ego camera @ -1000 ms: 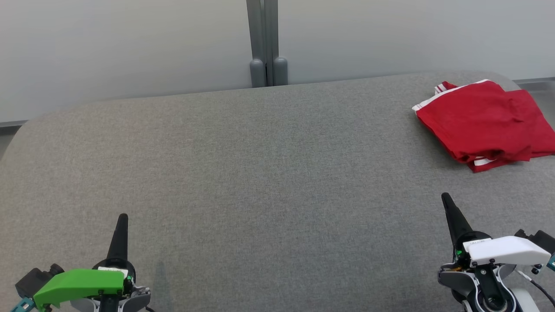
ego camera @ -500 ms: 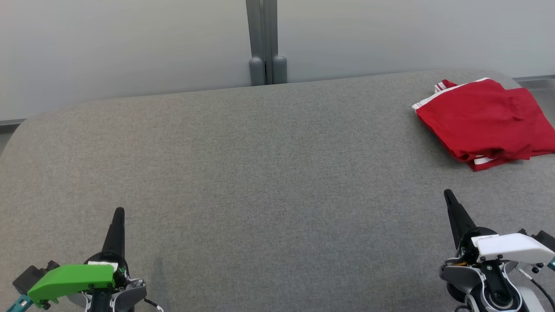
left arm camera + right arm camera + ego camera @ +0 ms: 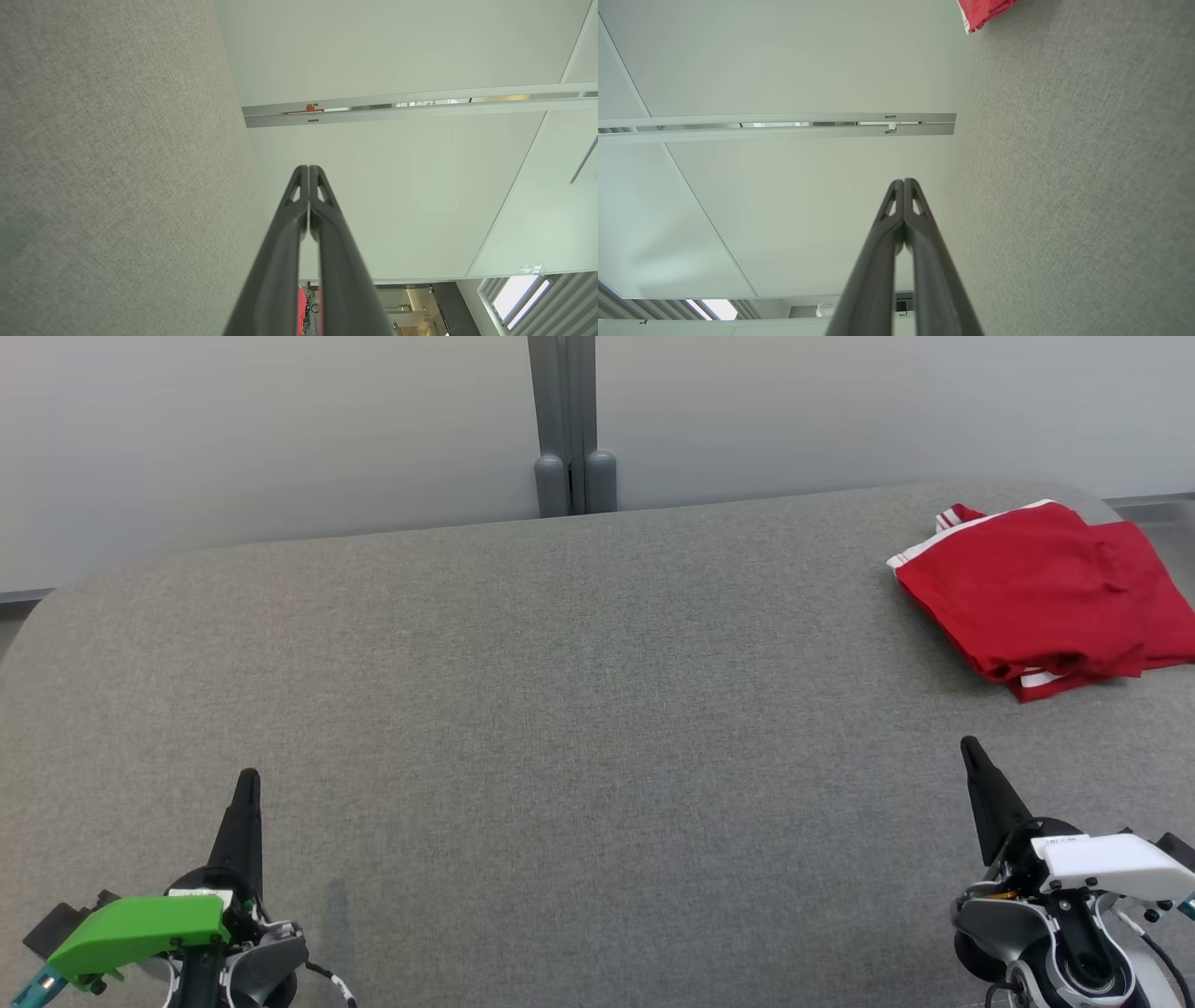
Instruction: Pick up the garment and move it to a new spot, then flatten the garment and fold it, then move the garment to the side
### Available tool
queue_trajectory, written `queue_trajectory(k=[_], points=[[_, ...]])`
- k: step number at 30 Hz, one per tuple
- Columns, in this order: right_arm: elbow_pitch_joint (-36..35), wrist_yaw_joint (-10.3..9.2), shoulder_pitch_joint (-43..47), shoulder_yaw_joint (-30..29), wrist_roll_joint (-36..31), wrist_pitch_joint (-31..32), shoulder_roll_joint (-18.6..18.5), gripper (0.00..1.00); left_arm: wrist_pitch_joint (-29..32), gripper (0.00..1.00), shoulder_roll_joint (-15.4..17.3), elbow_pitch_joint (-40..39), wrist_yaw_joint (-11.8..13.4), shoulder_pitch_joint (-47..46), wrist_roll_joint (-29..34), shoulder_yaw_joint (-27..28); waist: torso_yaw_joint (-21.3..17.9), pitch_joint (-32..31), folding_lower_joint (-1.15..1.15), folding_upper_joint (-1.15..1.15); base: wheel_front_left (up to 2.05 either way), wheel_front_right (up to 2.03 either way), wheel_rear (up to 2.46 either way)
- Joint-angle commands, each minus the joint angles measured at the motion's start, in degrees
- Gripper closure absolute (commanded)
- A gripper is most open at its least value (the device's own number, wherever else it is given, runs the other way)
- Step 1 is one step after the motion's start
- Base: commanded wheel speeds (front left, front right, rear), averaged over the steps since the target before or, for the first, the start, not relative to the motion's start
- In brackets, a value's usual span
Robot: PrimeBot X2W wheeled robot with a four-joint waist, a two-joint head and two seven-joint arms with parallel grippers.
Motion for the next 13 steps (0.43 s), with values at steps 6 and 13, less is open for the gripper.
queue_trajectory(k=[6,13], points=[[0.20,0.02,-0.86,-0.47,1.52,0.61,0.13,1.00,0.55,1.00,0.02,0.36,-0.55,-1.21,-1.61,0.63,-0.02,0.08,0.00,0.00,0.00,0.00,0.00],[0.21,0.02,-0.85,-0.61,1.32,0.67,0.22,1.00,0.71,1.00,-0.12,0.37,-0.53,-1.21,-1.35,0.80,-0.02,0.08,0.00,0.00,0.00,0.00,0.00]])
